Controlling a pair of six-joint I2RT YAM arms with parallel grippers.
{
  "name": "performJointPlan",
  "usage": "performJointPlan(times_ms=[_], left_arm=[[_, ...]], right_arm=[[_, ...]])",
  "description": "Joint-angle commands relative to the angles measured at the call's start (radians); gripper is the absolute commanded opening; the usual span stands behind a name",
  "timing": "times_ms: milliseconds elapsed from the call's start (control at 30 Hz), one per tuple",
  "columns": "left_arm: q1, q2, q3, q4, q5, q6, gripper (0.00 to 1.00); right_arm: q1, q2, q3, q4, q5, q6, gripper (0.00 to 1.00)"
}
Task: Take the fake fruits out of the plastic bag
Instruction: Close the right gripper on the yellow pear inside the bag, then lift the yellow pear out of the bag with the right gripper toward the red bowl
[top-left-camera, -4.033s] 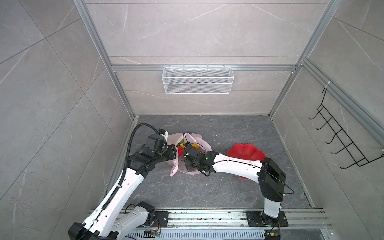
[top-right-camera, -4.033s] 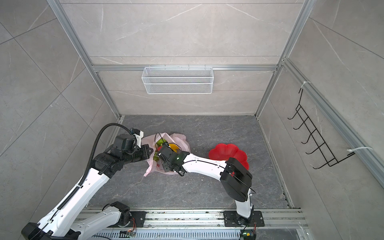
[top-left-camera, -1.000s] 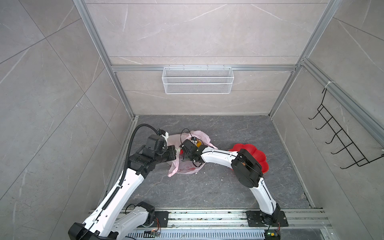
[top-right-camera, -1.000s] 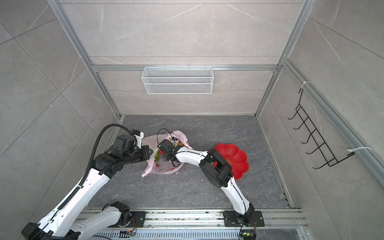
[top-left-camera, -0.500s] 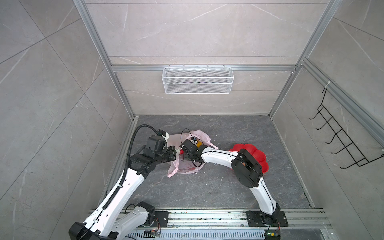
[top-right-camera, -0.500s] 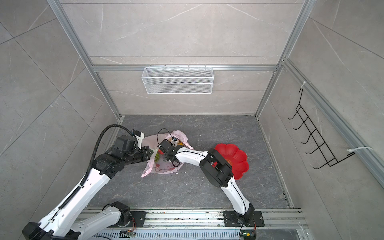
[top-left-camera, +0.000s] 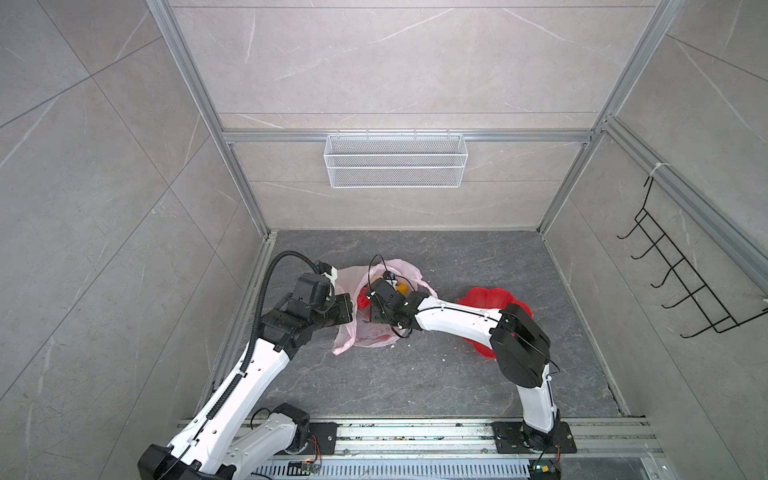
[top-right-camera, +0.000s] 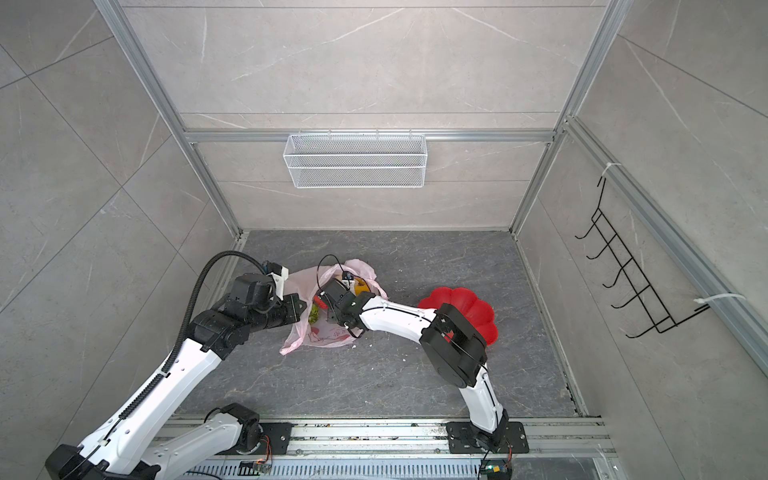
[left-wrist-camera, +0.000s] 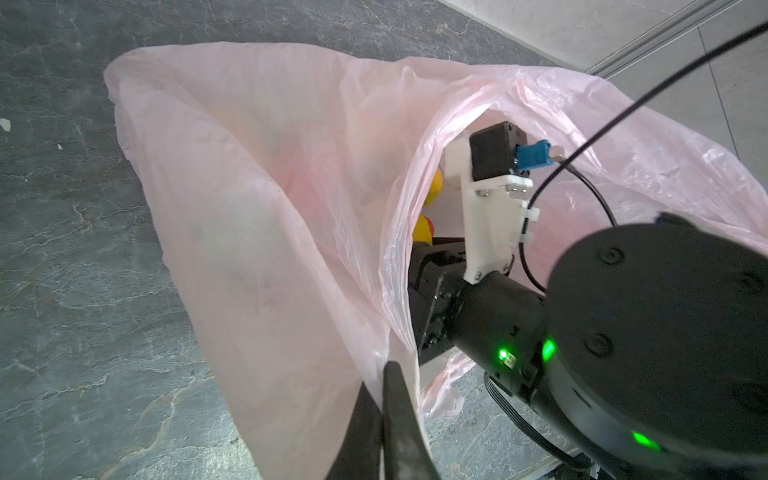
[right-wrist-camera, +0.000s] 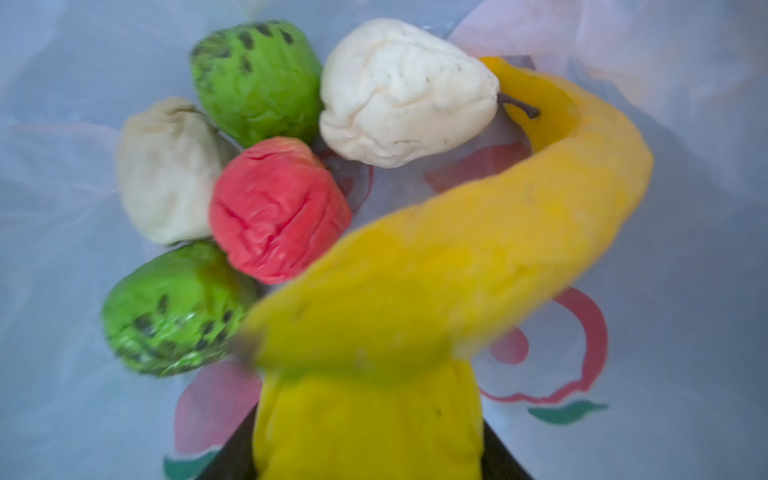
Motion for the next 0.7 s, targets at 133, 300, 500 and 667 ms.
performJointPlan(times_ms=[133,300,500,667], left_arm=[[-0.004,-0.042,-0.005,0.048,-0.029,0.008,0.00],[-0.005,-0.060,-0.017,0.051,-0.026,0.007,0.00],[-0.004,-0.082,-0.051,0.069,-0.021,-0.007,0.00],[-0.004,-0.079,-0.064,0.086,-0.004,-0.012,0.00]], right_arm=[[0.031,-0.102,-0.049,-0.047,-0.027,-0.042,0.45],[0.053,-0.162,-0.061,-0.055,-0.052,-0.067,0.45],[0.074,-0.251,-0.089,-0.082,-0.069,-0.083,0.45],[0.082,-0.317,-0.100,-0.118,-0.099,-0.107,0.44]])
